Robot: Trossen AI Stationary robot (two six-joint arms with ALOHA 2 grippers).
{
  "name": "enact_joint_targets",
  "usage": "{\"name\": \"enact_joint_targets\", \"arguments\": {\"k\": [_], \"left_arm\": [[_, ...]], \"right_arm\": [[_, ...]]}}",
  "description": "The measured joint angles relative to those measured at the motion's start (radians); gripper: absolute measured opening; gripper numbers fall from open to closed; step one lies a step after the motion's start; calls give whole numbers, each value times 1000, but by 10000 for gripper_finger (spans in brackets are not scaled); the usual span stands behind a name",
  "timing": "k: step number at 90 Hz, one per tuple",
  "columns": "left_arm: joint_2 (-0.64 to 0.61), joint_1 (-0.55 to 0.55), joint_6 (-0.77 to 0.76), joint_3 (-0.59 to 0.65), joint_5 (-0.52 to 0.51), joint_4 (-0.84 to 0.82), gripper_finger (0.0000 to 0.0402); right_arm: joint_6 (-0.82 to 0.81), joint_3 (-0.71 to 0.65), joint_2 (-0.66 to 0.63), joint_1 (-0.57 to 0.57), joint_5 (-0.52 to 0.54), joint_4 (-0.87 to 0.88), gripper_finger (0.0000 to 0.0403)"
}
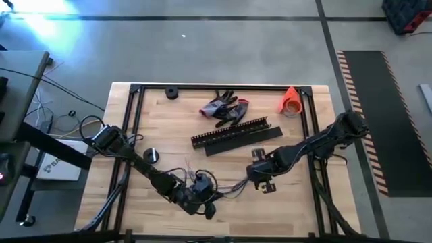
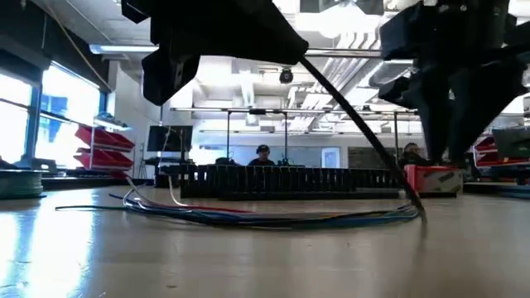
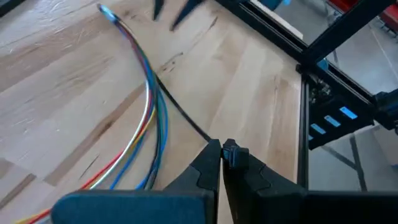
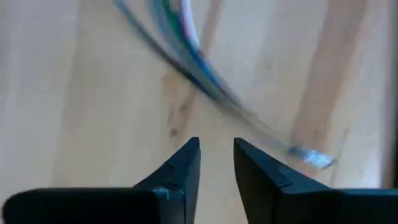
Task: Ziptie cables
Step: Wrap the cables using a black zip tie
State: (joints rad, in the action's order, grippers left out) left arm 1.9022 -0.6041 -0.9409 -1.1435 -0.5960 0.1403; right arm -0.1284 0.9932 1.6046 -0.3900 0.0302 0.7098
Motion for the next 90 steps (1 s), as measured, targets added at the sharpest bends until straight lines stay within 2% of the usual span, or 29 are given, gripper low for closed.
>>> {"name": "enact_joint_targets", "arguments": {"k": [12,19,25,35,49,57,64,76,90], "left_arm": [[0,0,-2,0,0,-8,0],[0,0,-8,0,0,-11,0],[0,0,-7,0,0,-11,0],[0,0,-8,0,0,-14,0],[0,0,-7,0,8,-14,0],[0,0,-8,0,10,-13,0],[0,0,-8,0,10,-13,0],[0,0,-8,0,10,-13,0],[0,0,-10,0,10,-12,0]], "right_arm": [[13,0,2,-9,-38,1,37],[10,-6,2,-12,6,-5,17],[66,-19,2,-11,31,1,17],[190,-51,2,6,71,-13,51],[400,-121,2,24,202,-110,130],[496,-171,5,38,202,-201,160],[550,-213,6,47,203,-268,165],[620,-253,5,65,191,-350,129],[681,-255,7,90,153,-370,34]]}}
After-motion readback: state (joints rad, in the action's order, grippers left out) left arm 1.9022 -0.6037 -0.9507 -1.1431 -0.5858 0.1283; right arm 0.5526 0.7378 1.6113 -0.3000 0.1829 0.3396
